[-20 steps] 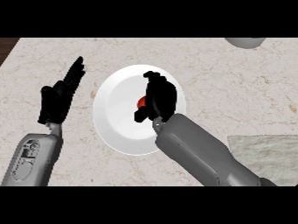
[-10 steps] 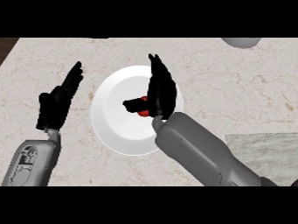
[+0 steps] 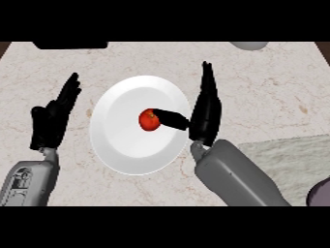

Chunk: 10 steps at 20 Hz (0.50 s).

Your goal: Pick the tomato from the placemat and place it in the plate

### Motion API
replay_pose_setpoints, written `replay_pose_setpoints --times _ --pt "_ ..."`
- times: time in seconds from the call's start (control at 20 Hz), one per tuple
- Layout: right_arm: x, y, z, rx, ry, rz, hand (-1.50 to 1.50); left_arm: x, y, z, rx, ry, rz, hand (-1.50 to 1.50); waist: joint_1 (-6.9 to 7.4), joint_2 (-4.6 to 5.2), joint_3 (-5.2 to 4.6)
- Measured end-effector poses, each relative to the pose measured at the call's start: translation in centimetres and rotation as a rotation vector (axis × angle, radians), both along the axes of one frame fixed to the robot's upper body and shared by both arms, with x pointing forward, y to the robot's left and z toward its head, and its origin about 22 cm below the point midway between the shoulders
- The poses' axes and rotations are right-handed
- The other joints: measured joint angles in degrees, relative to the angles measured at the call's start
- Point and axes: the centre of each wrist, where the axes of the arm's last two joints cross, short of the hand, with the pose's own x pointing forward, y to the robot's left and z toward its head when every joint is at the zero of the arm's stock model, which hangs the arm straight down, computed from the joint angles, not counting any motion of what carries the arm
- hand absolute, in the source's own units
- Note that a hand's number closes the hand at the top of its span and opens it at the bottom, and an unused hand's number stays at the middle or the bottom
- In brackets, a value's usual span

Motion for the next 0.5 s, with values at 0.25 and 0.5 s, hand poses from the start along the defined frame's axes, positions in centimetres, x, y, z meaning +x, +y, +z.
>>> replay_pose_setpoints --times 0.25,0.5 --pt "-3.8 -4.9 -0.5 0.048 -0.017 -0.050 -1.50 -0.2 0.8 0.1 0.000 0.001 0.003 0.00 -0.23 0.05 -0.01" --pt "-7.6 -9.4 0.0 0.067 -0.014 -0.065 -1.50 -0.5 1.0 0.5 -0.005 -0.009 0.000 0.00 0.24 0.23 0.01"
